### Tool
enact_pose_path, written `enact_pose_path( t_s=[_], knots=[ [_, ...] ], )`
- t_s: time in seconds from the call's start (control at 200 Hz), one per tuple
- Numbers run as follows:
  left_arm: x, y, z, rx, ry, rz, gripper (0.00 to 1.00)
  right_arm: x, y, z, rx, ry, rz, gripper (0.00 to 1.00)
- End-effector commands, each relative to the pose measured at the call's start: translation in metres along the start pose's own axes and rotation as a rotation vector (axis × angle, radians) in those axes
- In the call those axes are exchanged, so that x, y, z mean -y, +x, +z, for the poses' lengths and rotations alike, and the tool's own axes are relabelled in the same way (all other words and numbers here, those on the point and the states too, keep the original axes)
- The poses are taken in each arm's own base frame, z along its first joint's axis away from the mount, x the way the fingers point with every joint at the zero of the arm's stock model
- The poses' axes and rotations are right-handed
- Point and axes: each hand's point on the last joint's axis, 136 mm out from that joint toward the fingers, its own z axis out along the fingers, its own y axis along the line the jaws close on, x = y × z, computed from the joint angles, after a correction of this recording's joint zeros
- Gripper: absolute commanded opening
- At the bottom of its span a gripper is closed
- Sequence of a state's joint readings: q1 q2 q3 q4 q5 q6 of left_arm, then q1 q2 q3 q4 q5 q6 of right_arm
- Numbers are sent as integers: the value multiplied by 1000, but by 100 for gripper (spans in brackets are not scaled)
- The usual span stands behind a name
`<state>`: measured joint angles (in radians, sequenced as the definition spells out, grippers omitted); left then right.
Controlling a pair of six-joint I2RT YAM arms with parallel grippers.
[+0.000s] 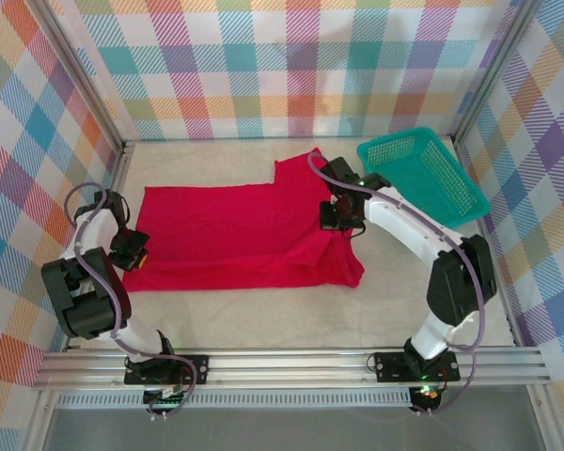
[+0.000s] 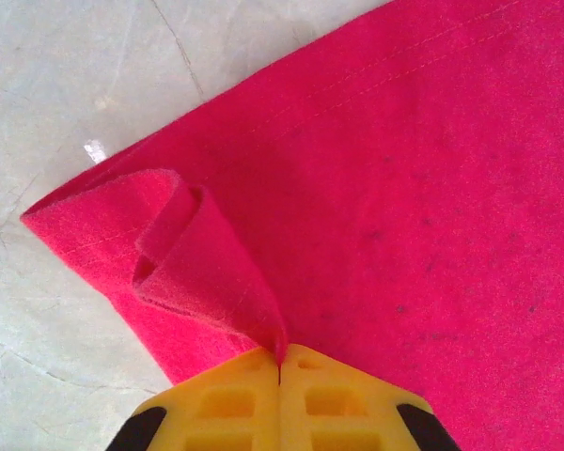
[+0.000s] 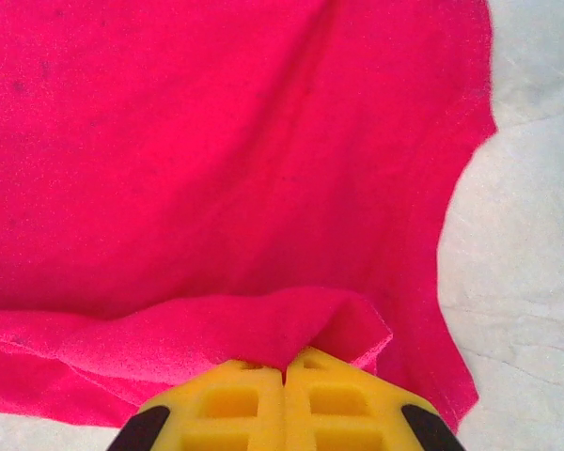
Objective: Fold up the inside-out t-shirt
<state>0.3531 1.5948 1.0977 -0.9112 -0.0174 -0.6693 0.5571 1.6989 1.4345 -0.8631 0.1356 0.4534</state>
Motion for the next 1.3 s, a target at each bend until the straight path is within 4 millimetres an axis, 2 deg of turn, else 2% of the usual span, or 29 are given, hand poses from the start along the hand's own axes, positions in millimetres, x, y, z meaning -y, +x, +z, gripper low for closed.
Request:
enact_pose_path(
  t_s=[0.0, 0.26, 0.545, 0.59, 0.62, 0.67, 0.69, 0.735, 0.79, 0.855, 0.925, 0.99, 1.065, 1.12, 1.295],
  knots=[
    [8, -9, -3, 35, -29, 2, 0, -2, -13, 6, -8, -9, -33, 0],
    [16, -15, 4, 29, -58, 4, 0, 11, -33, 20, -21, -4, -8, 0],
    [27, -20, 23, 2, -89, -1, 0, 19, -45, 68, -104, -12, 12, 0],
    [30, -21, 28, -11, -95, 3, 0, 20, -49, 76, -122, -25, 21, 11],
    [33, -21, 32, -20, -97, 11, 7, 19, -51, 80, -132, -34, 22, 17],
    [38, -24, 35, -27, -90, 24, 22, 19, -56, 84, -149, -36, 27, 19],
    [40, -25, 36, -31, -89, 29, 31, 18, -57, 84, -152, -33, 26, 21],
    [40, -28, 33, -26, -101, 34, 59, 19, -59, 81, -163, -25, 30, 27],
    [39, -30, 22, -6, -106, 41, 76, 19, -60, 71, -154, -25, 39, 31],
    [35, -32, 2, 48, -89, 45, 84, 20, -52, 57, -146, -30, 54, 38],
    [42, -15, -21, 114, -51, 117, 85, 20, -35, 43, -142, -46, 69, 44],
    [49, 11, -32, 133, 19, 185, 85, 12, -13, 36, -141, -101, 82, 45],
    [58, 45, -30, 107, 116, 251, 86, -3, 18, 41, -168, -212, 116, 45],
    [61, 63, -21, 60, 173, 258, 86, -14, 32, 47, -184, -284, 148, 46],
    [64, 76, 4, -34, 160, 258, 85, -36, 43, 65, -198, -355, 211, 55]
  ],
)
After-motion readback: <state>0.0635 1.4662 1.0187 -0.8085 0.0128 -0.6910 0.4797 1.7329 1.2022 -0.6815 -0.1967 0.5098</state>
